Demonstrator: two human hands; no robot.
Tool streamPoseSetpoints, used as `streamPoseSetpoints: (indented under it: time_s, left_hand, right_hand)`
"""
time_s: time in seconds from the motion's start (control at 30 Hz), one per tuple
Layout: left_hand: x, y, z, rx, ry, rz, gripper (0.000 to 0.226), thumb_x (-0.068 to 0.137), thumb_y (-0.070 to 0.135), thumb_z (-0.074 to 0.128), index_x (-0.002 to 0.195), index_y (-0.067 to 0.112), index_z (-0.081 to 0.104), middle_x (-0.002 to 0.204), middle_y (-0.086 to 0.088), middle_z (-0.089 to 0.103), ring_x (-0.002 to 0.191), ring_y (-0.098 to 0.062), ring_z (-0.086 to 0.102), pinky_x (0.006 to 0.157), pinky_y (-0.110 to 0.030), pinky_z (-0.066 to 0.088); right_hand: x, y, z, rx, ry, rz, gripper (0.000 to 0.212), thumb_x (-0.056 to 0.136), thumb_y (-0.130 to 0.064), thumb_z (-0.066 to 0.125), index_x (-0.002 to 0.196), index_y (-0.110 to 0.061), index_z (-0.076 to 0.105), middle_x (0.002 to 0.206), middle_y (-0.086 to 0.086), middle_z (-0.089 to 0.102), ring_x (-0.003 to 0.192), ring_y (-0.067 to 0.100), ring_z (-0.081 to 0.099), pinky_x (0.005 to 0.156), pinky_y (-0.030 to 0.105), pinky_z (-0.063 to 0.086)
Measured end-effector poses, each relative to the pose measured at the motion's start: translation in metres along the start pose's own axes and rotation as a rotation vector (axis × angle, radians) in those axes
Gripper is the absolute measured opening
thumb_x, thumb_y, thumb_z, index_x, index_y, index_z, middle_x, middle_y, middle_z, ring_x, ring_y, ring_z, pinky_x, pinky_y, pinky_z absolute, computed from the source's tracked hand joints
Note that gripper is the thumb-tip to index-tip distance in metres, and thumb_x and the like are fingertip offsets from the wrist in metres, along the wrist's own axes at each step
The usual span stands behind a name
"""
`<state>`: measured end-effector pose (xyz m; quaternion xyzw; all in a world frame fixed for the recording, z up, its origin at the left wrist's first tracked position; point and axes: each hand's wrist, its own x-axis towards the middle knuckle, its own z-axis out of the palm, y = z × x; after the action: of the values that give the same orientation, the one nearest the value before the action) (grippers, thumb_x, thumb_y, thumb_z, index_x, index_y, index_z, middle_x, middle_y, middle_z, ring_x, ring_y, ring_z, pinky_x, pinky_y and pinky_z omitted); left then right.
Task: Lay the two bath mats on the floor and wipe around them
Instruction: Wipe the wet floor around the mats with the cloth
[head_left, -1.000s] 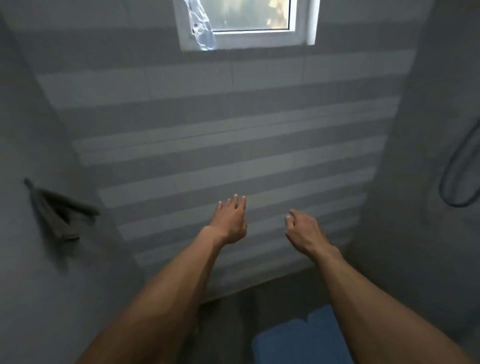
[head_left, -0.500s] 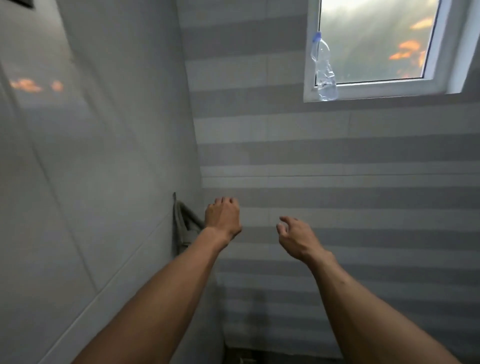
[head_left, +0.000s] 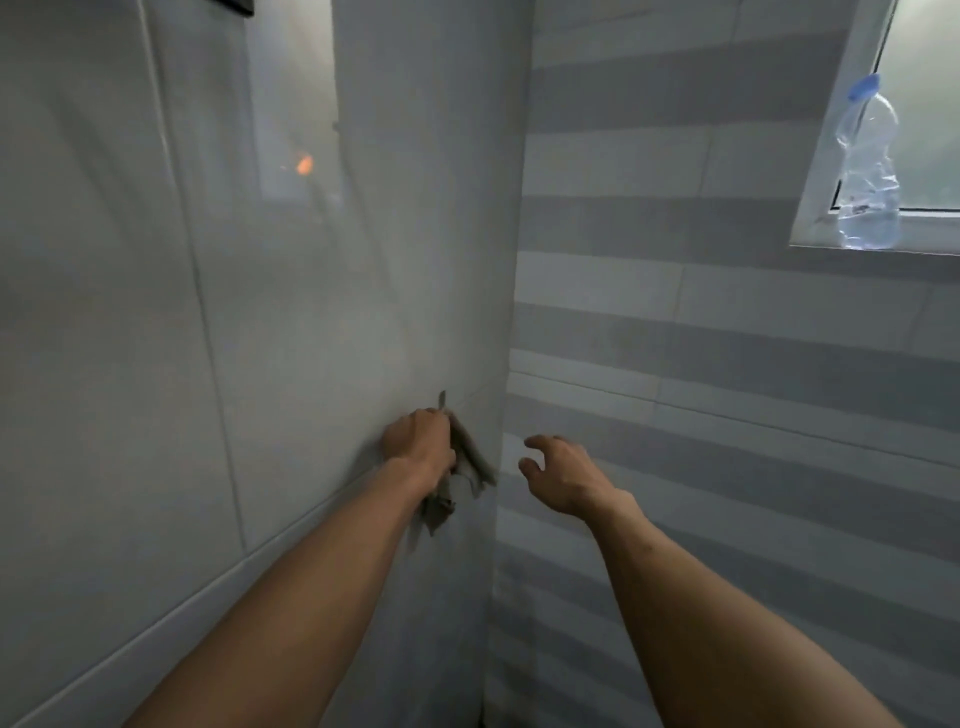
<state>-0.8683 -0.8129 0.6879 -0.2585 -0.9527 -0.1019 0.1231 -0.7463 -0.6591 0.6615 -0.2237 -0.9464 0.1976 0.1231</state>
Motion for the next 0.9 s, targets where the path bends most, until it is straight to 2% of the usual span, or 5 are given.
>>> streamPoseSetpoints:
  time_s: [0.3,0.43,0.57,0.73,0.9]
  left_hand:
    - [0.023,0.005,0.029,0.078,0.042,0.044,0.028,0.095,0.016,0.049,0.120,0.007,0.059,0.115,-0.011,0.066,0.101,-0.030,0.065,0.067,-0.033,0.045]
    - [0.041,0.009,0.035,0.218,0.038,0.144,0.031,0.097,0.006,0.042,0.124,0.006,0.057,0.122,-0.015,0.062,0.110,-0.032,0.061,0.082,-0.038,0.049]
    - [0.066,0.018,0.020,0.253,-0.062,0.168,0.030,0.094,0.016,0.053,0.123,0.011,0.060,0.128,-0.012,0.059,0.117,-0.029,0.058,0.089,-0.035,0.047]
    - [0.093,0.032,-0.007,0.326,-0.116,0.163,0.031,0.091,0.026,0.062,0.120,0.016,0.062,0.120,-0.005,0.063,0.109,-0.023,0.061,0.075,-0.031,0.040]
    - [0.111,0.056,-0.040,0.210,-0.028,0.202,0.042,0.082,0.040,0.069,0.116,0.017,0.064,0.108,-0.002,0.065,0.099,-0.023,0.063,0.069,-0.030,0.042]
  right_hand:
    - [0.089,-0.028,0.038,-0.051,-0.079,-0.137,0.052,0.099,-0.036,0.054,0.148,-0.021,0.046,0.150,0.006,0.050,0.136,0.028,0.047,0.111,0.039,0.038]
    - [0.112,-0.037,0.058,0.032,-0.135,-0.159,0.042,0.094,-0.038,0.060,0.134,-0.022,0.058,0.131,0.009,0.066,0.116,0.030,0.062,0.094,0.038,0.049]
    - [0.132,-0.032,0.063,0.018,-0.140,-0.170,0.029,0.096,-0.027,0.054,0.123,-0.023,0.065,0.121,0.010,0.071,0.109,0.029,0.065,0.094,0.042,0.052]
    - [0.156,-0.018,0.037,0.005,-0.205,-0.164,0.026,0.093,-0.027,0.063,0.119,-0.024,0.068,0.117,0.002,0.069,0.102,0.020,0.066,0.094,0.039,0.054]
    - [0.165,0.002,0.000,0.125,-0.152,-0.105,0.015,0.087,-0.033,0.068,0.096,-0.021,0.067,0.091,0.001,0.071,0.077,0.015,0.071,0.060,0.026,0.058]
